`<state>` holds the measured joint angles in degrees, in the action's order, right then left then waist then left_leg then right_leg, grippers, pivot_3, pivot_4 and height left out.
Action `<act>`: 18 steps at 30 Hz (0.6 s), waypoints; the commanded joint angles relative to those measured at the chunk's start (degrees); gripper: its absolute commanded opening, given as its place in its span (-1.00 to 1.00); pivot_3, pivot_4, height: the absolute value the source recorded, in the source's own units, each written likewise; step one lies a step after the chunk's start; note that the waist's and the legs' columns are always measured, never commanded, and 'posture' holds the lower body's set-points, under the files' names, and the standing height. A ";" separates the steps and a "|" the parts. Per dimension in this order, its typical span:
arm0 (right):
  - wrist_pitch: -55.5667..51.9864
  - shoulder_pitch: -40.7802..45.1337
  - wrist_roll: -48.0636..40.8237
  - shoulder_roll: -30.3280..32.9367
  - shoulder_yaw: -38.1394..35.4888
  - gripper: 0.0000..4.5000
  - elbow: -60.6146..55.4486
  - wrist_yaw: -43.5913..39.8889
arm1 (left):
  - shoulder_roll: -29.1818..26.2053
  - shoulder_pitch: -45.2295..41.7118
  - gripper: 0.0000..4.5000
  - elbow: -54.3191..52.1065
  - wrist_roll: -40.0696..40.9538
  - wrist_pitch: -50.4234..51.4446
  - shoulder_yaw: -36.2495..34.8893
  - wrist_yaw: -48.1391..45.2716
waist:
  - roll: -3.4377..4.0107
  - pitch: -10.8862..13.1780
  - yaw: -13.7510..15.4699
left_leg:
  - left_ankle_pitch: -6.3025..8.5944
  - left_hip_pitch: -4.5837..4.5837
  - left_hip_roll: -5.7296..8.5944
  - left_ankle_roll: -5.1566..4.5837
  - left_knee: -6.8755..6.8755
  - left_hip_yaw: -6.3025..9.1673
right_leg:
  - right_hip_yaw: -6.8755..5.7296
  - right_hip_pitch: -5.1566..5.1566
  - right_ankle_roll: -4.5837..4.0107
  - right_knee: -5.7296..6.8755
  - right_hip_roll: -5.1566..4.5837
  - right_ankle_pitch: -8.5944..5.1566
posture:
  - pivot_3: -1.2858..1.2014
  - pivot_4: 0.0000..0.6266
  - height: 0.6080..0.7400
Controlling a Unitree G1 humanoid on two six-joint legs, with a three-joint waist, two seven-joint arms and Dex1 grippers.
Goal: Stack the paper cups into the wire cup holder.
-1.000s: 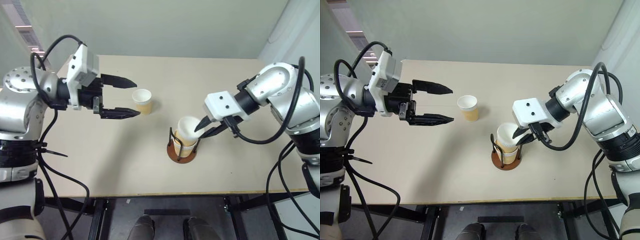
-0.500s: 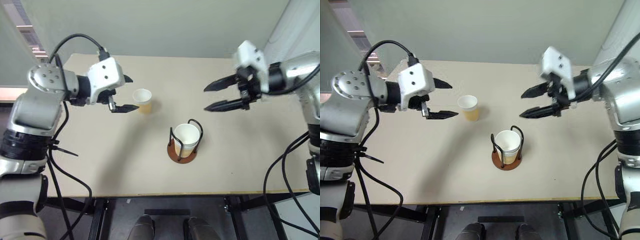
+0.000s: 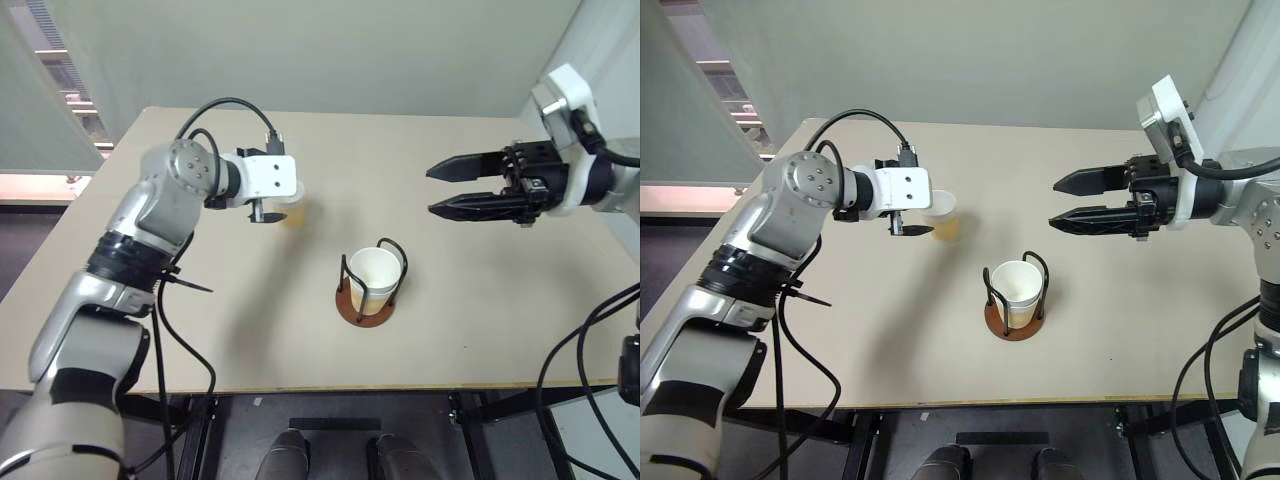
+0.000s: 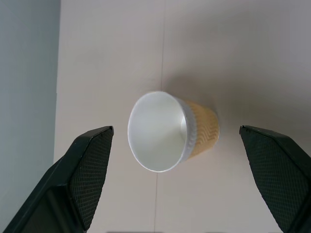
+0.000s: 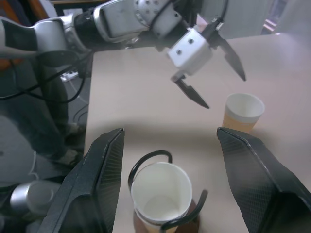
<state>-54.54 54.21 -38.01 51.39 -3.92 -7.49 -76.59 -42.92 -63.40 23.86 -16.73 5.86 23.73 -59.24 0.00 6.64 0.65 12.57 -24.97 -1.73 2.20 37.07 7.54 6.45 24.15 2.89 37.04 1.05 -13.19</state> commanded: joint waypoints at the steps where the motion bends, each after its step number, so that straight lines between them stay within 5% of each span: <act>1: 0.20 -0.03 -2.44 1.56 -1.98 0.39 -1.39 -0.49 | 0.99 -2.74 1.00 4.61 -3.30 -2.55 0.02 2.55 | 0.00 0.00 -0.01 | 0.00 0.00 0.01 0.00 0.00 -0.01 | 0.00 0.00 0.01 -0.01 0.00 0.01 | 0.03 -0.52 1.00; 18: 3.77 -1.81 -3.18 2.16 -1.80 0.39 -2.54 1.64 | 9.22 -8.26 1.00 30.60 -10.58 -15.02 2.99 8.80 | -0.01 0.00 0.17 | 0.01 -0.02 0.03 -0.03 0.07 -0.02 | 0.04 0.00 0.15 -0.02 -0.01 0.04 | 0.03 -0.52 1.00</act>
<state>-52.05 52.16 -40.37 52.83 -3.90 -8.50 -75.22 -33.89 -69.19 53.65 -26.77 -7.45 27.18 -51.63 -0.01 6.64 0.82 12.58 -24.99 -1.69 2.17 37.15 7.53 6.49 24.15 3.05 37.02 1.04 -13.15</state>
